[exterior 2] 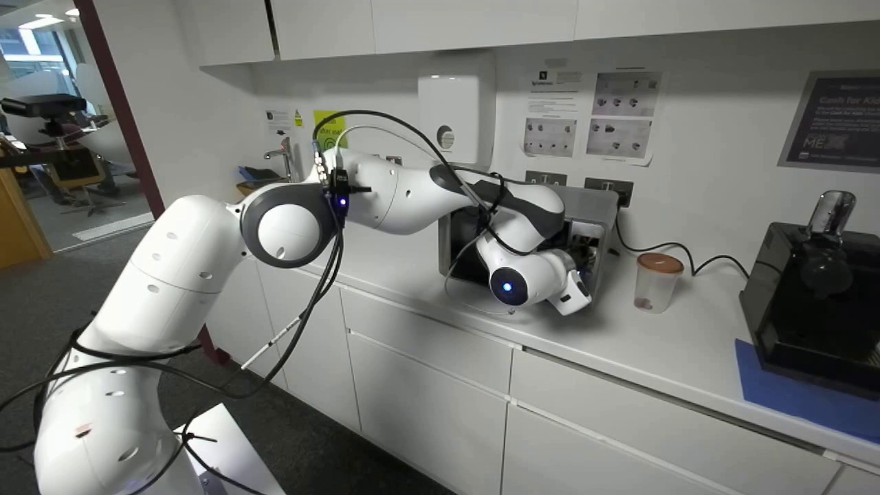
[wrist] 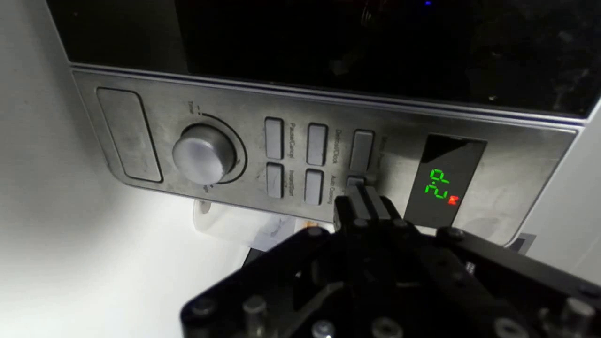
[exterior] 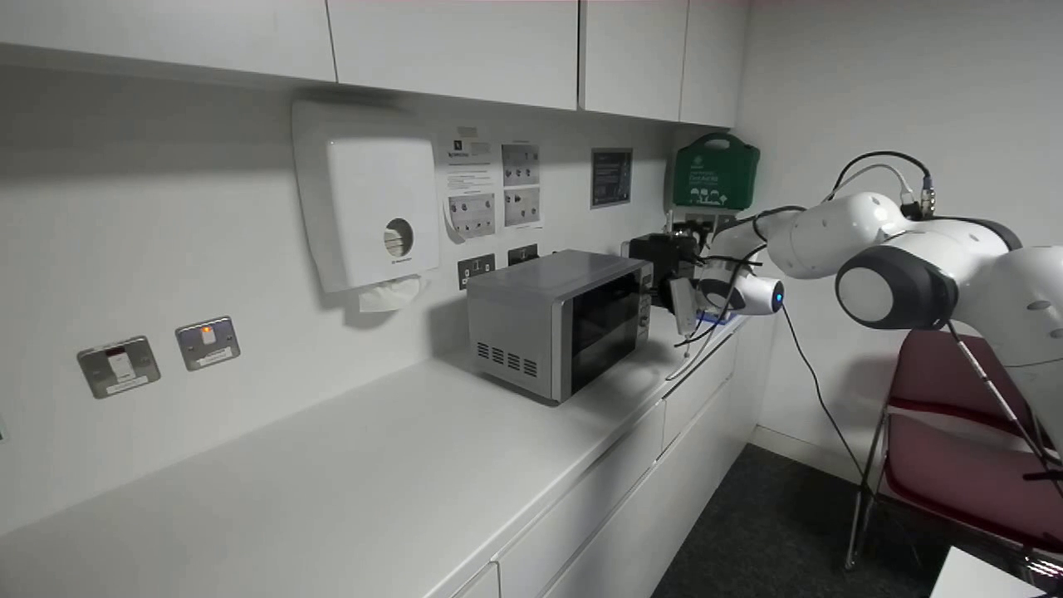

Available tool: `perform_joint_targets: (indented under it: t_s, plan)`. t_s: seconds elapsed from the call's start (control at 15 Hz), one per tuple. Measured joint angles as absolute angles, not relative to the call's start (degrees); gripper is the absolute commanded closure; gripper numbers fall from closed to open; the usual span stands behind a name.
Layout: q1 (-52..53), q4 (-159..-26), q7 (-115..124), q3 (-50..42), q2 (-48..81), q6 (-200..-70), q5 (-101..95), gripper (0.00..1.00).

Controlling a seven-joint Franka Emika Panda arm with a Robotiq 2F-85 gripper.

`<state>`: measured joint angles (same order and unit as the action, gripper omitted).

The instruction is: Press a button on the microwave.

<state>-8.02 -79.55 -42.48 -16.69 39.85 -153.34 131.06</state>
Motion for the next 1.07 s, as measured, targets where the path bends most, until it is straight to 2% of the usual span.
perform_joint_targets:
  t_s: [1.07]
  plan:
    - [-8.85,-76.87,-37.43,-16.70,41.66,-153.81,131.08,1.00]
